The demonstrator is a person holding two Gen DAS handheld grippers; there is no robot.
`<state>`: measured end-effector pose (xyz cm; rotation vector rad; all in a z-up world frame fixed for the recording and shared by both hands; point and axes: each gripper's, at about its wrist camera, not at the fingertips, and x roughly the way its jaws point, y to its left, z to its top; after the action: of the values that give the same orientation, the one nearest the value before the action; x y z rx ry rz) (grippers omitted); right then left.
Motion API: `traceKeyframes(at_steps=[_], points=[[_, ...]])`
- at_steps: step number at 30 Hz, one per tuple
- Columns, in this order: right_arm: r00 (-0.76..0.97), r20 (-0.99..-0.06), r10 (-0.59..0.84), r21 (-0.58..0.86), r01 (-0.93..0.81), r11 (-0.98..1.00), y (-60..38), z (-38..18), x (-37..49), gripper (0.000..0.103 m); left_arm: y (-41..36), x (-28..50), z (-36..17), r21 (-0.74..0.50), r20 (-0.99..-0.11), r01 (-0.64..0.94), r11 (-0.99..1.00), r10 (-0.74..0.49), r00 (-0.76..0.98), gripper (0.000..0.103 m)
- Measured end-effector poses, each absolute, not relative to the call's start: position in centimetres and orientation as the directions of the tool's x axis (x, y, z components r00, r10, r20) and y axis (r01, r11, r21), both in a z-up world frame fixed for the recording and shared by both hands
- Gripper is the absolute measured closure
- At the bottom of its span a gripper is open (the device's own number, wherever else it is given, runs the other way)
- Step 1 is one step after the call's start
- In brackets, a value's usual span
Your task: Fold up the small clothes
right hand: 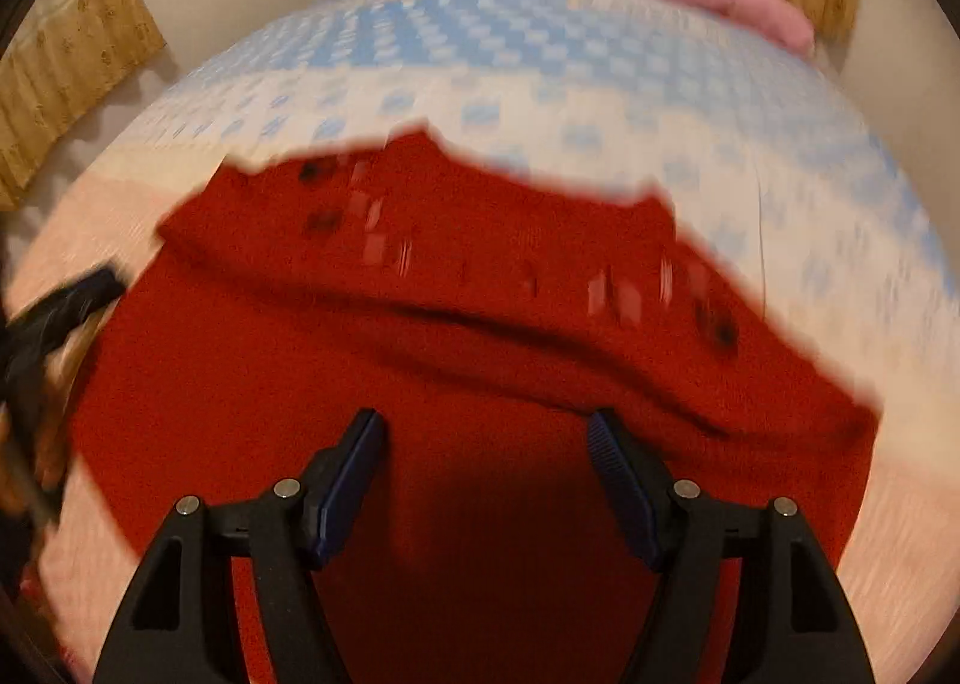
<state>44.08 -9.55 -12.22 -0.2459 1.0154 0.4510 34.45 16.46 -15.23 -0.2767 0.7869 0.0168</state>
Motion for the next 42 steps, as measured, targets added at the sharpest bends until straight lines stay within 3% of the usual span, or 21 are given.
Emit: traceKeyframes(at_steps=[3, 6, 10, 16, 19, 21, 25, 28, 31, 42], points=[[0.616, -0.753, 0.232, -0.023, -0.378, 0.926, -9.3, -8.8, 46.3, 0.032, 17.2, 34.4, -15.5, -0.284, -0.699, -0.135, 0.949, -0.109, 0.706, 0.015], [0.627, -0.705, 0.332, 0.119, -0.357, 0.927, -10.9, -7.3, 46.3, 0.032, 18.3, 34.3, -15.9, -0.347, -0.691, -0.153, 0.925, -0.143, 0.708, 0.013], [0.634, -0.705, 0.318, 0.093, -0.361, 0.928, -12.6, -7.8, 43.6, 0.032, 19.7, 34.1, -16.6, -0.448, -0.662, -0.158, 0.880, -0.208, 0.720, 0.013], [0.638, -0.713, 0.290, 0.110, -0.307, 0.945, -18.2, -8.8, 38.4, 0.031, 19.5, 34.1, -16.5, -0.447, -0.658, -0.155, 0.881, -0.206, 0.724, 0.013], [0.654, -0.688, 0.316, 0.158, -0.289, 0.944, -20.5, -8.7, 35.8, 0.031, 19.3, 34.1, -16.4, -0.427, -0.664, -0.153, 0.891, -0.194, 0.722, 0.013], [0.656, -0.672, 0.343, 0.182, -0.302, 0.936, -21.2, -8.8, 34.4, 0.031, 19.1, 34.0, -16.2, -0.408, -0.669, -0.146, 0.901, -0.187, 0.720, 0.006], [0.613, -0.693, 0.380, 0.199, -0.344, 0.918, -20.6, -10.4, 33.4, 0.031, 17.5, 33.5, -15.7, -0.328, -0.688, -0.122, 0.937, -0.148, 0.711, 0.006], [0.577, -0.742, 0.342, 0.178, -0.322, 0.930, -20.3, -13.0, 33.5, 0.031, 16.1, 33.0, -15.4, -0.266, -0.703, -0.091, 0.960, -0.128, 0.699, 0.006], [0.590, -0.734, 0.336, 0.163, -0.327, 0.931, -20.2, -13.9, 33.1, 0.031, 15.2, 32.4, -15.2, -0.224, -0.707, -0.068, 0.972, -0.114, 0.698, 0.004], [0.611, -0.730, 0.306, 0.116, -0.331, 0.936, -17.9, -12.0, 31.8, 0.031, 13.6, 32.4, -15.7, -0.124, -0.745, -0.061, 0.990, -0.052, 0.665, 0.000]])
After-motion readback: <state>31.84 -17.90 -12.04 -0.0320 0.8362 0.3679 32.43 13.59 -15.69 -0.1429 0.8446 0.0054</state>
